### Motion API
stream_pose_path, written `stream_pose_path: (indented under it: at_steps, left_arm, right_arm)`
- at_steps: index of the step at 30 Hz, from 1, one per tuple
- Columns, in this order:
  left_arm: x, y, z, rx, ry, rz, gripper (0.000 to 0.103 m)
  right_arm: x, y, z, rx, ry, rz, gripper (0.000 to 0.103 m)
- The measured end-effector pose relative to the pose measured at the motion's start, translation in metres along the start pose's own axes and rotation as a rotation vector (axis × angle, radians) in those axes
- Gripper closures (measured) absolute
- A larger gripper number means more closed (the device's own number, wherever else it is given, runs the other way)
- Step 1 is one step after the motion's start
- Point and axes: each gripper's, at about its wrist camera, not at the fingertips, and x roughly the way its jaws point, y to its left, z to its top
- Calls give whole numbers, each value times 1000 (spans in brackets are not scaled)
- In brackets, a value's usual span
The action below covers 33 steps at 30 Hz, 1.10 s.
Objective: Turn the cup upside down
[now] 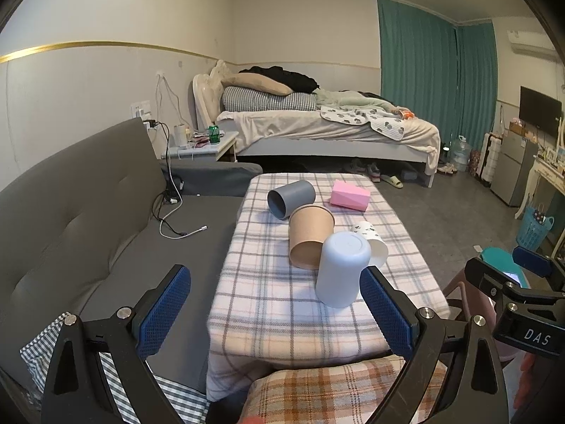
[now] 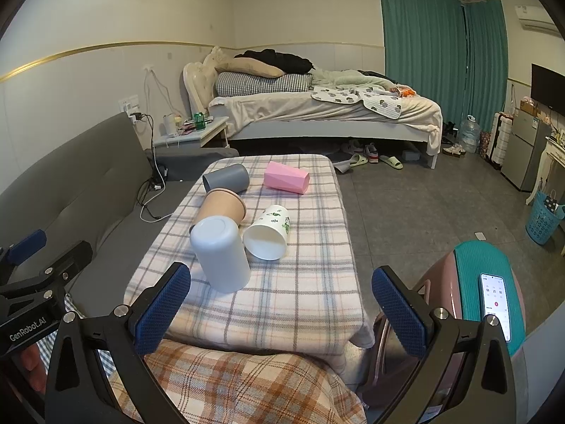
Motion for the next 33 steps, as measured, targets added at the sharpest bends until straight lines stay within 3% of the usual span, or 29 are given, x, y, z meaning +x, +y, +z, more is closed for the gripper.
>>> stream_pose_path:
  at_steps: [33]
  left_arm:
    - [2, 1, -1, 7, 17, 1, 4]
  right_arm:
    - [1, 1, -5, 6, 8, 1, 0]
